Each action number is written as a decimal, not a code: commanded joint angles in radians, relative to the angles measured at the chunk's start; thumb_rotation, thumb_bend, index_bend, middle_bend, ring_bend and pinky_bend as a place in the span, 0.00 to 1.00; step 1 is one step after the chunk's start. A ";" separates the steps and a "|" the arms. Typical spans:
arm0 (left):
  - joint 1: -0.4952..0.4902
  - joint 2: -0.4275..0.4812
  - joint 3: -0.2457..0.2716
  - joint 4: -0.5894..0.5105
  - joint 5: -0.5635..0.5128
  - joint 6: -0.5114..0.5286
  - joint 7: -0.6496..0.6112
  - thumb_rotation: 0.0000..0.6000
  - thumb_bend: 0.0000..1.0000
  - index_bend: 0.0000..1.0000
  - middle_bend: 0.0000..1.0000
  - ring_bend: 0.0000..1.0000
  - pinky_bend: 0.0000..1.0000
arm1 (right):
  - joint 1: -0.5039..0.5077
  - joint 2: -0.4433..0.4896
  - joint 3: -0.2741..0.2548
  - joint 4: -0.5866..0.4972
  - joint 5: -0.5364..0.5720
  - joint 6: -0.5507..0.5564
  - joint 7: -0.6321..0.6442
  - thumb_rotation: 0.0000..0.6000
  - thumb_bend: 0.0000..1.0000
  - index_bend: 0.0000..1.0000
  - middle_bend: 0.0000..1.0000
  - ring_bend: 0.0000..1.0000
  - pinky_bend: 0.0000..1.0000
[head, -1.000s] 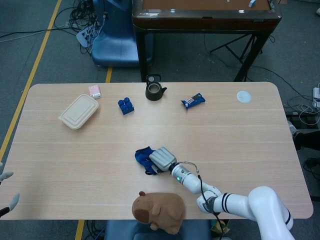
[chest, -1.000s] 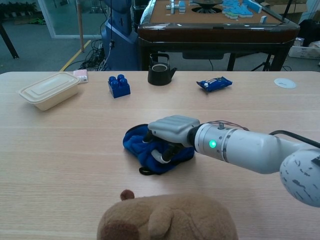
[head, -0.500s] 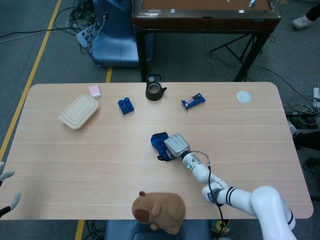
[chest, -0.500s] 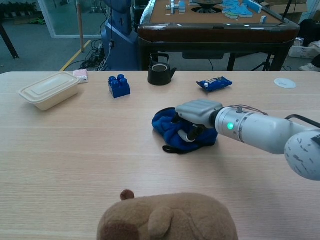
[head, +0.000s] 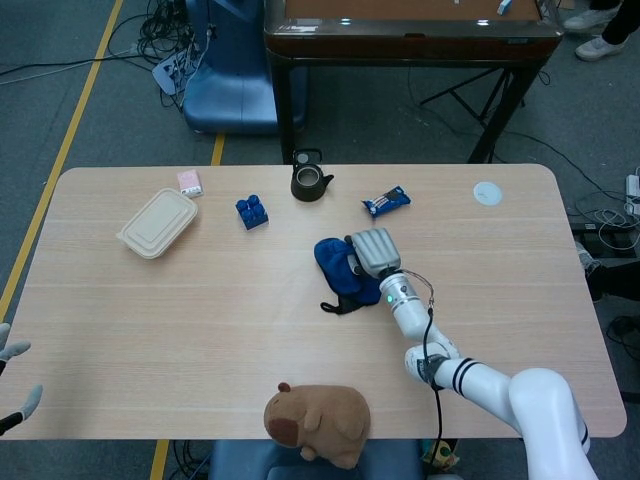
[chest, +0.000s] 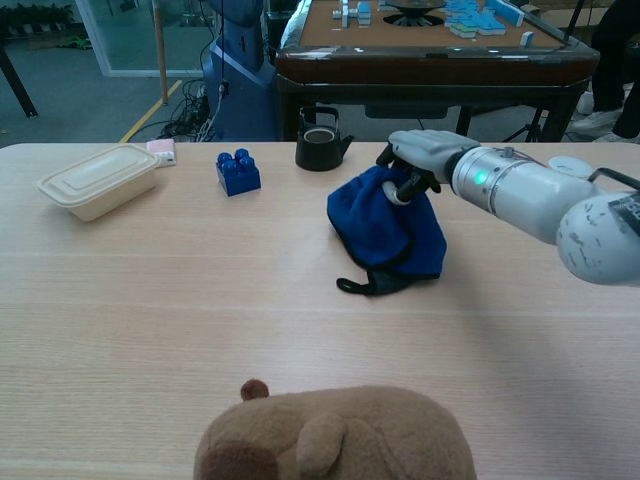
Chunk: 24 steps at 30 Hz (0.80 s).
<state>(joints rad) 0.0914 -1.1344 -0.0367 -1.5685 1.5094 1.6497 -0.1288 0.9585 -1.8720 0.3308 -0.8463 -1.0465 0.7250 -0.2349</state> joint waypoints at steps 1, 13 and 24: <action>0.003 0.002 0.000 -0.001 -0.003 0.001 -0.001 1.00 0.28 0.26 0.09 0.06 0.06 | 0.010 -0.002 0.020 0.023 0.013 0.030 -0.011 1.00 0.65 0.65 0.59 0.51 0.64; -0.002 0.000 0.000 -0.003 -0.003 -0.005 0.006 1.00 0.28 0.26 0.09 0.06 0.06 | 0.027 0.049 0.061 0.017 0.067 -0.019 0.003 1.00 0.56 0.43 0.42 0.37 0.51; -0.002 0.003 -0.001 -0.012 -0.003 -0.004 0.014 1.00 0.28 0.26 0.09 0.06 0.06 | 0.004 0.158 0.034 -0.180 0.109 -0.006 -0.059 1.00 0.04 0.00 0.01 0.00 0.12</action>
<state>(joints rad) 0.0897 -1.1317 -0.0373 -1.5799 1.5067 1.6456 -0.1152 0.9763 -1.7429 0.3669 -0.9843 -0.9387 0.6892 -0.2920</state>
